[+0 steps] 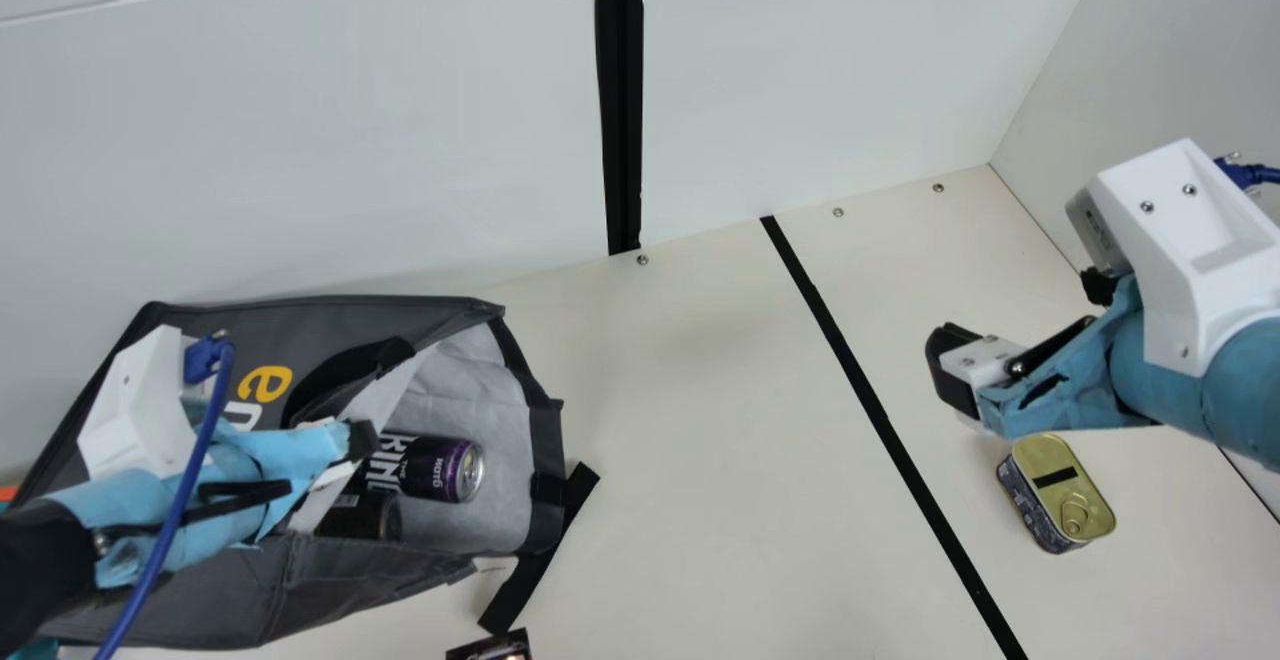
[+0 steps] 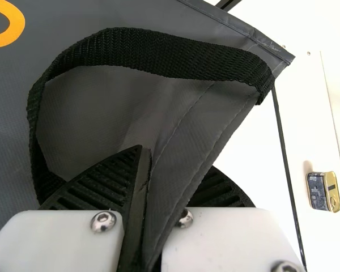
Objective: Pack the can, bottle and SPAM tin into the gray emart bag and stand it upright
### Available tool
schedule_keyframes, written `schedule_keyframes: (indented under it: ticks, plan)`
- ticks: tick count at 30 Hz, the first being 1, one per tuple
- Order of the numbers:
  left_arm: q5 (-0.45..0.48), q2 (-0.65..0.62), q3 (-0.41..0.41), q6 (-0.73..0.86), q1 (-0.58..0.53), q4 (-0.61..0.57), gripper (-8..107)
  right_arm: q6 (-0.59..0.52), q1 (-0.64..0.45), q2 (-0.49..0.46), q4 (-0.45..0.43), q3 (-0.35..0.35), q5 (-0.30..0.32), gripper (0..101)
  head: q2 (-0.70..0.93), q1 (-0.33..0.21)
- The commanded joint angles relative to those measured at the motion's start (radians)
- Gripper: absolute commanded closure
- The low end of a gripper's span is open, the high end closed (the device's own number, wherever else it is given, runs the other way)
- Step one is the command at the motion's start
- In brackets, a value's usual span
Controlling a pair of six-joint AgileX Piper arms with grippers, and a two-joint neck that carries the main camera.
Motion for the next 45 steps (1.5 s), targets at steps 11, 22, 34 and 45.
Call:
schedule_keyframes:
  ticks: [11, 22, 34, 45]
  plan:
    - [0.000, 0.000, 0.000, 0.000, 0.000, 0.000, 107, 0.266, 0.162, -0.036, -0.258, 0.052, -0.001, 6, -0.002, -0.023]
    - [0.000, 0.000, 0.000, 0.000, 0.000, 0.000, 107, 0.345, 0.189, -0.078, -0.336, 0.108, -0.001, 6, -0.002, -0.023]
    - [0.000, 0.000, 0.000, 0.000, 0.000, 0.000, 107, 0.349, 0.147, -0.121, -0.342, 0.144, -0.001, 6, -0.002, -0.023]
    - [0.000, 0.000, 0.000, 0.000, 0.000, 0.000, 107, 0.340, 0.099, -0.144, -0.321, 0.157, -0.001, 6, -0.002, -0.023]
